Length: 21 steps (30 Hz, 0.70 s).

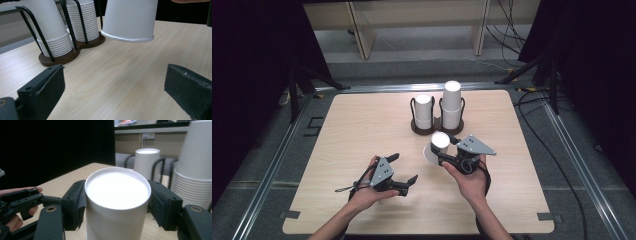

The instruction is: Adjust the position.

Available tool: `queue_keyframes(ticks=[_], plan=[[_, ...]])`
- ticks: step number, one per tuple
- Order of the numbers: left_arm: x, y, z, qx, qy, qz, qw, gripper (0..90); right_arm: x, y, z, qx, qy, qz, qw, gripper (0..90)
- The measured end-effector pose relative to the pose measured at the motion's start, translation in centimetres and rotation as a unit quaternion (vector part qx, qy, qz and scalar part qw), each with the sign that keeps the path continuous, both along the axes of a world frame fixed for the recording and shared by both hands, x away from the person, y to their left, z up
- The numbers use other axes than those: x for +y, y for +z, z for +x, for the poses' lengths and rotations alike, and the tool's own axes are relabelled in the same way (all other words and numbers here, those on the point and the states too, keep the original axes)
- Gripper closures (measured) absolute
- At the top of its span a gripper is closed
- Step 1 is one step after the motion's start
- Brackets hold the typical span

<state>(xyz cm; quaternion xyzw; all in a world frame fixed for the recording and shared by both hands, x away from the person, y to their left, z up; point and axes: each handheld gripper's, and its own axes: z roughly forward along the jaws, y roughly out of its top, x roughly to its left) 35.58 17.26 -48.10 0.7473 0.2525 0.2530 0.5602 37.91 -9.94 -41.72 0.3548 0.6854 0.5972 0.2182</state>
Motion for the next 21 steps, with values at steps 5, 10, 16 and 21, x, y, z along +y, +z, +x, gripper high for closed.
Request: queue_keyframes(ticks=[5, 10, 16, 21], plan=[[-0.4, 0.1, 0.5, 0.006, -0.003, -0.001, 1.0, 2.8, -2.3, -0.4, 0.4, 0.017, -0.028, 0.01, 0.9994, 35.5], [-1.1, 0.0, 0.7, 0.008, -0.013, -0.002, 0.9999, 2.8, -4.2, -0.6, 0.8, 0.033, -0.05, 0.027, 0.9978, 35.5], [-1.7, -0.3, 1.1, 0.01, -0.022, -0.012, 0.9996, 3.0, -5.6, -0.9, 1.1, 0.064, -0.06, 0.079, 0.9929, 35.5], [-2.0, -0.2, 1.5, 0.016, -0.022, -0.017, 0.9995, 3.4, -6.9, -1.3, 1.7, 0.098, -0.071, 0.115, 0.9859, 35.5]])
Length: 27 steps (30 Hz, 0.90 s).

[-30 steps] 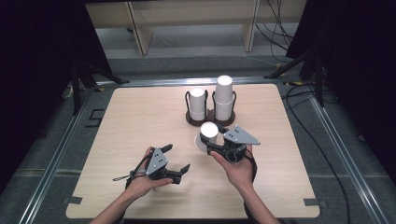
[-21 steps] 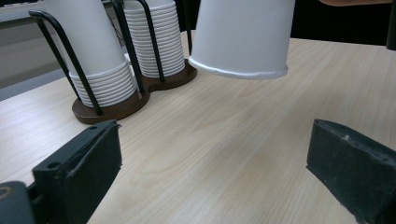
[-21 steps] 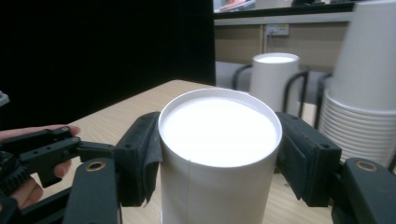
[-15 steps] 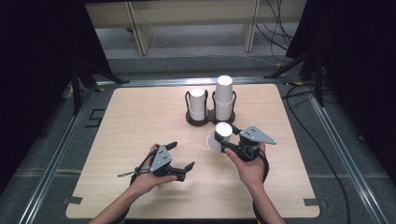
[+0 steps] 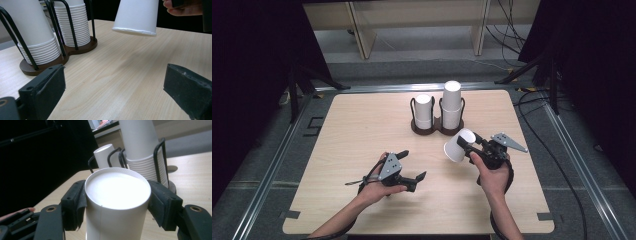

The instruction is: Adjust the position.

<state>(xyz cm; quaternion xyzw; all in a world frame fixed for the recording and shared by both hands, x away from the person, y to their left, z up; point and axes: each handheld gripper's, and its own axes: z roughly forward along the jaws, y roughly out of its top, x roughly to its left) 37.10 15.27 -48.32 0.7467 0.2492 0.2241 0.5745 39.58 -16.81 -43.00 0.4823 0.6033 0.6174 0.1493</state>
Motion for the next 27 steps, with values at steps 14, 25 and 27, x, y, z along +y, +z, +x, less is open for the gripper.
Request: queue_keyframes(ticks=[14, 25, 27], plan=[[-0.9, 0.7, 0.3, -0.011, -0.011, -0.008, 0.9998, 3.9, -1.1, -1.7, 1.5, 0.063, 0.013, 0.101, 0.9928, 35.5], [-1.7, 1.1, 0.9, -0.011, -0.015, 0.002, 0.9998, 4.1, -1.3, -2.7, 2.4, 0.074, 0.023, 0.138, 0.9874, 35.5], [-1.9, 1.0, 1.0, -0.011, -0.017, 0.005, 0.9998, 4.1, -1.3, -2.7, 2.5, 0.079, 0.022, 0.143, 0.9863, 35.5]])
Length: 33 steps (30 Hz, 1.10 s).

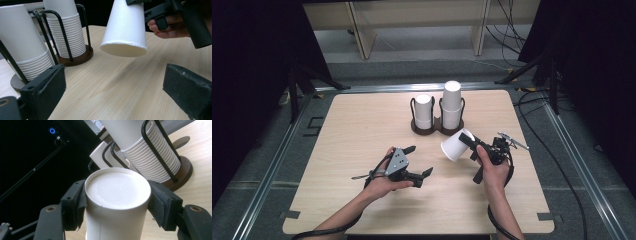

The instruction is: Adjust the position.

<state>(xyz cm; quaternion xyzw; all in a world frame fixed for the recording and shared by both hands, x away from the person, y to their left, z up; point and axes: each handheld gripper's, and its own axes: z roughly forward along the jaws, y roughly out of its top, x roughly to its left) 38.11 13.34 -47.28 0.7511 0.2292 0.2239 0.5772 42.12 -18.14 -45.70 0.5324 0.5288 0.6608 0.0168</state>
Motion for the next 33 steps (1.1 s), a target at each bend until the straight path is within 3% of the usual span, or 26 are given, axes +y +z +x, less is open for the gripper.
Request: queue_keyframes(ticks=[5, 6, 7, 10, 11, 12, 15, 17, 24, 27, 28, 33], plan=[[-0.6, 0.1, 0.2, 0.0, -0.004, -0.003, 1.0, 4.1, 0.1, 0.0, 0.1, 0.018, 0.002, 0.024, 0.9996, 35.6], [-0.7, 0.1, 0.3, -0.002, -0.005, -0.007, 1.0, 4.1, 0.1, -0.1, 0.3, 0.005, 0.001, 0.014, 0.9999, 35.5], [-0.8, 0.1, 0.3, -0.002, -0.006, -0.008, 1.0, 4.1, 0.1, 0.0, 0.2, 0.022, 0.003, 0.019, 0.9996, 35.6], [-1.1, 0.1, 0.4, -0.003, -0.007, -0.007, 0.9999, 4.1, 0.2, -0.1, 0.2, 0.03, 0.006, 0.024, 0.9992, 35.5], [-1.2, 0.1, 0.5, -0.005, -0.007, -0.013, 0.9999, 4.1, 0.2, -0.2, 0.3, 0.023, 0.004, 0.027, 0.9994, 35.6], [-1.2, 0.1, 0.5, -0.002, -0.006, -0.006, 1.0, 4.1, 0.2, -0.1, 0.3, 0.032, 0.008, 0.033, 0.9989, 35.6], [-1.6, 0.1, 0.6, -0.003, -0.009, -0.002, 1.0, 4.1, 0.3, -0.3, 0.3, 0.031, 0.016, 0.041, 0.9985, 35.6], [-1.9, 0.0, 0.7, -0.004, -0.012, -0.009, 0.9999, 4.0, 0.4, -0.2, 0.3, 0.038, 0.017, 0.05, 0.9979, 35.6], [-2.6, 0.2, 1.1, -0.007, -0.019, 0.0, 0.9998, 4.0, 0.5, -0.3, 0.4, 0.035, 0.019, 0.053, 0.9978, 35.6], [-3.0, 0.2, 1.2, -0.008, -0.02, -0.006, 0.9998, 4.0, 0.5, -0.4, 0.5, 0.035, 0.023, 0.051, 0.9978, 35.6], [-3.0, 0.3, 1.2, -0.008, -0.02, 0.006, 0.9998, 3.9, 0.4, -0.4, 0.5, 0.038, 0.024, 0.044, 0.998, 35.6], [-3.4, 0.3, 1.6, -0.01, -0.024, 0.006, 0.9996, 3.8, 0.7, -0.5, 0.5, 0.05, 0.027, 0.064, 0.9963, 35.6]])
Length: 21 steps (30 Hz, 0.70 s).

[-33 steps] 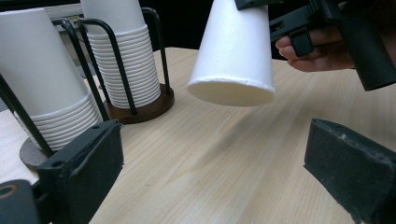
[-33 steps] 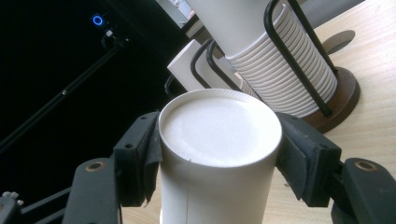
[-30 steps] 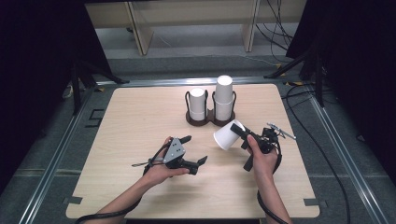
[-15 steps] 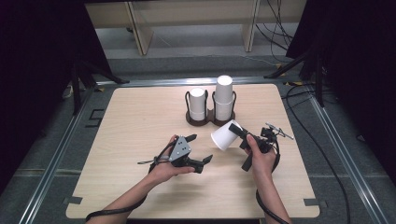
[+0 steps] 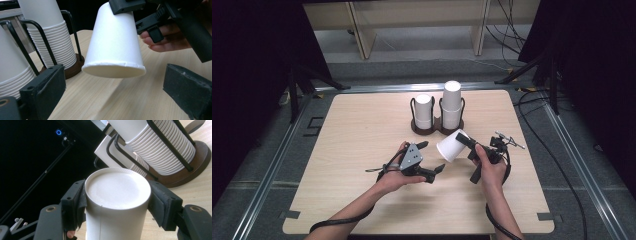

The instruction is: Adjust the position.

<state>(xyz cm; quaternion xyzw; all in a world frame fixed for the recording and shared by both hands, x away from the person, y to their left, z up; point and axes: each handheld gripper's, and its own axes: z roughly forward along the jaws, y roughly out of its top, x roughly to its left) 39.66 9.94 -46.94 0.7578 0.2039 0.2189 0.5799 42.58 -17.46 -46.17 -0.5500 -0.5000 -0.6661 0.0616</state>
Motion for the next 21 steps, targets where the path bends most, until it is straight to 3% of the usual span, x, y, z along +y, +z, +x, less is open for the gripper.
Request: queue_keyframes(ticks=[1, 2, 6, 7, 8, 11, 12, 13, 19, 20, 21], plan=[[-0.1, -0.1, 0.1, -0.003, -0.003, -0.005, 1.0, 3.8, 0.0, 0.1, -0.1, 0.014, 0.002, 0.004, 0.9999, 35.6], [-0.1, 0.0, 0.1, 0.001, -0.001, 0.001, 1.0, 3.8, -0.1, -0.1, 0.1, -0.001, 0.005, -0.011, 0.9999, 35.6], [-0.4, -0.1, 0.3, 0.002, -0.004, -0.005, 1.0, 3.6, 0.1, -0.2, 0.1, 0.004, 0.011, 0.012, 0.9999, 35.6], [-0.4, -0.2, 0.4, 0.003, -0.004, -0.006, 1.0, 3.6, 0.0, -0.1, 0.1, 0.007, 0.01, 0.0, 0.9999, 35.6], [-0.5, -0.2, 0.5, 0.002, -0.005, -0.012, 0.9999, 3.5, 0.2, 0.0, 0.0, 0.022, 0.016, 0.024, 0.9994, 35.6], [-0.6, -0.3, 0.6, 0.008, -0.005, -0.016, 0.9998, 3.4, 0.2, 0.0, 0.1, 0.022, 0.01, 0.016, 0.9996, 35.6], [-0.6, -0.3, 0.8, 0.003, -0.006, -0.021, 0.9997, 3.3, 0.1, -0.1, 0.1, 0.012, 0.011, 0.008, 0.9998, 35.6], [-0.7, -0.4, 0.8, 0.001, -0.007, -0.027, 0.9996, 3.3, 0.2, 0.0, 0.1, 0.02, 0.013, 0.019, 0.9995, 35.6], [-0.8, -0.7, 1.2, -0.004, -0.007, -0.028, 0.9996, 4.1, 0.2, 0.0, 0.1, 0.019, 0.017, 0.031, 0.9992, 35.7], [-0.7, -0.8, 1.2, -0.004, -0.007, -0.022, 0.9997, 4.2, 0.2, 0.0, 0.2, 0.021, 0.015, 0.029, 0.9992, 35.6], [-0.8, -0.9, 1.3, -0.003, -0.008, -0.023, 0.9997, 4.3, 0.1, -0.2, 0.3, 0.004, 0.012, 0.012, 0.9999, 35.7]])
